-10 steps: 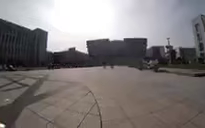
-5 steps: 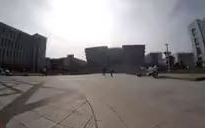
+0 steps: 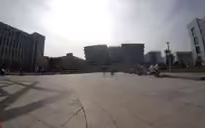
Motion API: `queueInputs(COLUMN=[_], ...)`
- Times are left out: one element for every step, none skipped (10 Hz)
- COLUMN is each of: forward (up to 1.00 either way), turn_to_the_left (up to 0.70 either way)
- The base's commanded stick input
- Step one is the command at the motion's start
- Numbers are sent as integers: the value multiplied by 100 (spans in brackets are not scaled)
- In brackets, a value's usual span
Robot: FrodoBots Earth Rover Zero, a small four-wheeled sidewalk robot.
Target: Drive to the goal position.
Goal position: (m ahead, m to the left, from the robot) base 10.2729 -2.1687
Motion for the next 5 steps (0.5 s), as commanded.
queueInputs(forward=[100, 100, 100, 100, 100], turn_to_the_left=[0, 0, 0, 0, 26])
